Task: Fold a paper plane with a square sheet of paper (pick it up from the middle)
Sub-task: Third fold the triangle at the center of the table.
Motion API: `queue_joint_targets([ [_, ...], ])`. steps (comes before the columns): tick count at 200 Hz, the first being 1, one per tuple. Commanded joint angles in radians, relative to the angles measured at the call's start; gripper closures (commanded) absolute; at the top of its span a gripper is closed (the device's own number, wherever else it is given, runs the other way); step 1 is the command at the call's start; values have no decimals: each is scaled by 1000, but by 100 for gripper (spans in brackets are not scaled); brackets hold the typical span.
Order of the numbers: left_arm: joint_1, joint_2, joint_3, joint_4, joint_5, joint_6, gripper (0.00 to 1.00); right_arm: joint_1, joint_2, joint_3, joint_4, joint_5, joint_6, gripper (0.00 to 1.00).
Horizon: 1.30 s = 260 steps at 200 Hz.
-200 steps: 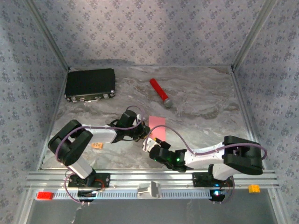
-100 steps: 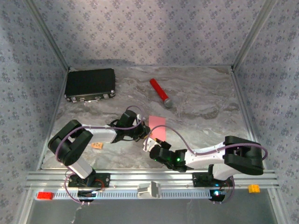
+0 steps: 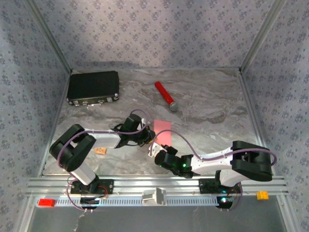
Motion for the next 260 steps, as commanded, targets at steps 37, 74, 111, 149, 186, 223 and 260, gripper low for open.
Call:
queue_joint_targets([
  [37,6,-54,19,-40,-25,12,72,-17,-34,9,-39,-8,54,92],
  [74,19,-148,21,-180,-116,61,46,-62,-67,-1,-58,-128,116,93],
  [111,37,-229,33,-320,-187,124,42,-169,-119,-6,-46,-365,220,96],
  [149,47,-246,40,-339,-184,142,43,-318,-135,32,-92,-670,319,96],
  [186,49,-245,54,-345,-185,149,47,-422,-120,51,-121,-862,386,96],
  [223,49,-231,69,-345,-171,161,57,-494,-89,25,-75,-993,448,98],
  [260,51,-182,124,-344,-126,193,62,-512,-80,-24,18,-1049,518,98],
])
